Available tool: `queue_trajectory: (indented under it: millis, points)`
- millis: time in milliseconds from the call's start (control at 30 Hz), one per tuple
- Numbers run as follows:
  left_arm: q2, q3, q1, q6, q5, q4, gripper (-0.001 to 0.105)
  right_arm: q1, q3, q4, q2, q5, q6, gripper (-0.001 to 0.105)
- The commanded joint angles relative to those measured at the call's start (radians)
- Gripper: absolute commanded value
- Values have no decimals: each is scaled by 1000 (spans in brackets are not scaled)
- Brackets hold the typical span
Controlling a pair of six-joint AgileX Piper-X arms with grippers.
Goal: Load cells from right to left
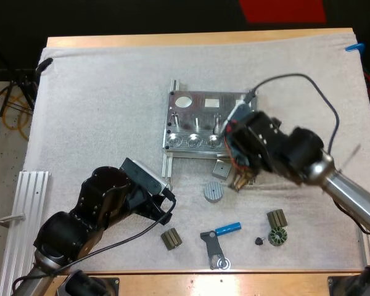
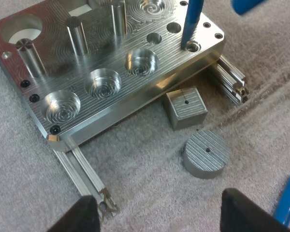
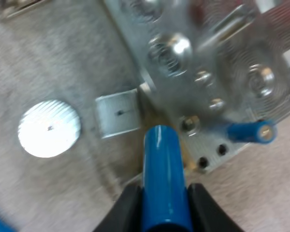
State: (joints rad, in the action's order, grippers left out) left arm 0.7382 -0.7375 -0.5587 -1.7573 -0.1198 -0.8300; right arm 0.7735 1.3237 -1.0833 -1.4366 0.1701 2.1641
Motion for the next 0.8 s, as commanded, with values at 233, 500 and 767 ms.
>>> queue_trajectory:
  millis: [233,500,767]
  points:
    - [-7,-10,-1,-16,19,6,54,-123,166,-78,-150,-38,17,2]
    - [-7,-10,-1,-16,19,6,54,-152,281,-131,-260,-40,73,2]
    - [-7,-10,-1,-16,12,6,54,-154,343,-182,-345,-40,153,1]
